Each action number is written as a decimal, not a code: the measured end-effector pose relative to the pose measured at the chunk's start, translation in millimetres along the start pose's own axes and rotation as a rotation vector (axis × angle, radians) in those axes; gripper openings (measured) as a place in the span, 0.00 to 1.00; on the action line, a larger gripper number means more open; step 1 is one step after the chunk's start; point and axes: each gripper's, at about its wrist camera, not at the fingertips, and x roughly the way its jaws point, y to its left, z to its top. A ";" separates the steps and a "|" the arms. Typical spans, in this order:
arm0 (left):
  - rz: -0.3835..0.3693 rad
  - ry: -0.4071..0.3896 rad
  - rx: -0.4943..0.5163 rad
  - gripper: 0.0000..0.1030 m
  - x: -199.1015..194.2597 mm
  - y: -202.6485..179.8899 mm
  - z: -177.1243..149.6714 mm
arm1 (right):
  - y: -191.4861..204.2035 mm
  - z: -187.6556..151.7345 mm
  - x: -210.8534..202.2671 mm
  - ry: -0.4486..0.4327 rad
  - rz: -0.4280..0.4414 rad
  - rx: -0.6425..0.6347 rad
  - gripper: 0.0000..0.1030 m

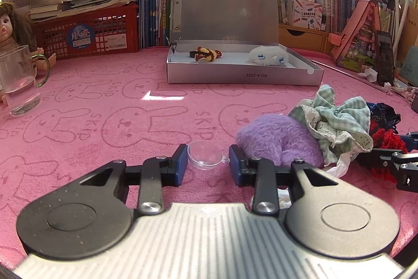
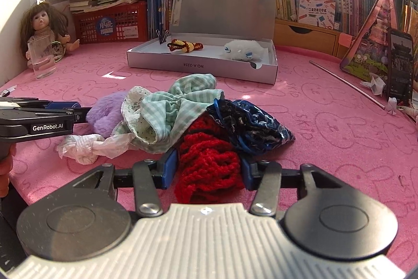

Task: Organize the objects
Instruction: 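Carry the clear lid in the left tool while the right tool carries the red knit to the box, then open the left tool to drop the lid while the right tool releases the red knit in the box, then withdraw both open tools from the box back to the clothes pile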

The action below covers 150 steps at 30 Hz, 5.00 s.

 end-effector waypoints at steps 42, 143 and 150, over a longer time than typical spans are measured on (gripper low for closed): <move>-0.082 -0.102 -0.027 0.38 18.5 -1.0 90.0 | -39.4 89.7 -17.2 -0.184 -0.025 0.137 0.43; -0.167 0.030 0.058 0.78 39.0 -29.7 72.6 | -66.2 91.2 30.2 -0.105 0.059 0.163 0.95; -0.179 0.055 0.041 0.78 26.6 -26.5 49.5 | -66.9 68.3 22.8 -0.078 0.020 0.145 0.96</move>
